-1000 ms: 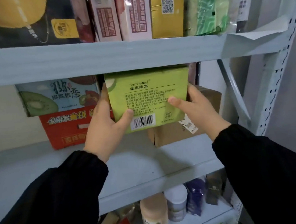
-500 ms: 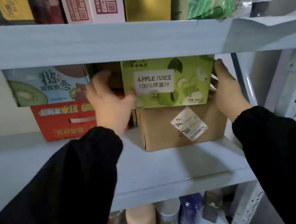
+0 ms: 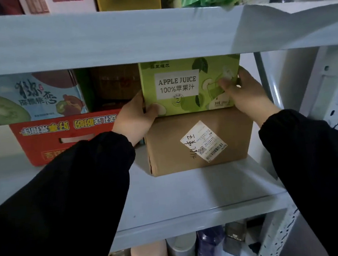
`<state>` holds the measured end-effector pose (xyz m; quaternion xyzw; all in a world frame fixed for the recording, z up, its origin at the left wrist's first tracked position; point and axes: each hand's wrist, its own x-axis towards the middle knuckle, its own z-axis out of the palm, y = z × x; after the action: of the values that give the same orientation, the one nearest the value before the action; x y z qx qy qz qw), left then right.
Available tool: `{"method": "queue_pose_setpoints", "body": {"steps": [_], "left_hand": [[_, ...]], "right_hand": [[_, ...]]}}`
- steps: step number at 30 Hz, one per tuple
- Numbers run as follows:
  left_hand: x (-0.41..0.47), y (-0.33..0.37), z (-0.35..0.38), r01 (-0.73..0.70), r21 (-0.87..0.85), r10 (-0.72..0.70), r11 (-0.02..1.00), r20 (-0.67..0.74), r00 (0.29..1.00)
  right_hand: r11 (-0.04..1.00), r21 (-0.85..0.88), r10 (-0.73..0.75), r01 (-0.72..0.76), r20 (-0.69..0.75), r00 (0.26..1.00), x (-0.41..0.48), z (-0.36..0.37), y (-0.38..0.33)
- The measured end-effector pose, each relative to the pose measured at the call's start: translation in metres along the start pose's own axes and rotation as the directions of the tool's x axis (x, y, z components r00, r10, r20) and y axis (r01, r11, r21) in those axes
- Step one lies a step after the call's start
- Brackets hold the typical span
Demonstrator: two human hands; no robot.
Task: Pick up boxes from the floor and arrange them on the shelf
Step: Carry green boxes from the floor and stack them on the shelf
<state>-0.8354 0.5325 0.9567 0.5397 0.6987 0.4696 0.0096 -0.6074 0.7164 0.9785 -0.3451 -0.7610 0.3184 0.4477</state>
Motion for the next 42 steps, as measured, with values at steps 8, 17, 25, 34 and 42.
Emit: {"method": "queue_pose_setpoints", "body": {"steps": [8, 17, 25, 34, 42], "left_hand": [[0.008, -0.004, 0.009, 0.032, 0.101, -0.033, 0.994, 0.001, 0.999], [0.005, 0.004, 0.01, 0.048, 0.157, -0.049, 0.986, 0.003, 0.999], [-0.009, 0.006, -0.005, 0.087, 0.286, -0.09, 0.954, -0.004, 0.996], [-0.085, 0.022, -0.019, -0.293, 0.511, 0.279, 0.808, 0.107, 0.954], [-0.126, 0.048, 0.037, -0.578, 0.289, 0.474, 0.763, 0.359, 0.804]], "right_hand": [[1.0, -0.031, -0.002, 0.003, 0.029, 1.0, 0.005, -0.008, 0.014], [0.999, -0.044, 0.002, -0.004, -0.045, 0.999, 0.001, -0.001, 0.012], [0.963, -0.266, -0.072, 0.039, -0.118, 0.99, -0.028, -0.008, -0.012], [0.851, -0.476, -0.202, 0.222, 0.093, 0.975, -0.138, -0.021, -0.03], [0.698, -0.716, -0.005, -0.016, -0.028, 1.0, -0.272, -0.037, -0.017]]}}
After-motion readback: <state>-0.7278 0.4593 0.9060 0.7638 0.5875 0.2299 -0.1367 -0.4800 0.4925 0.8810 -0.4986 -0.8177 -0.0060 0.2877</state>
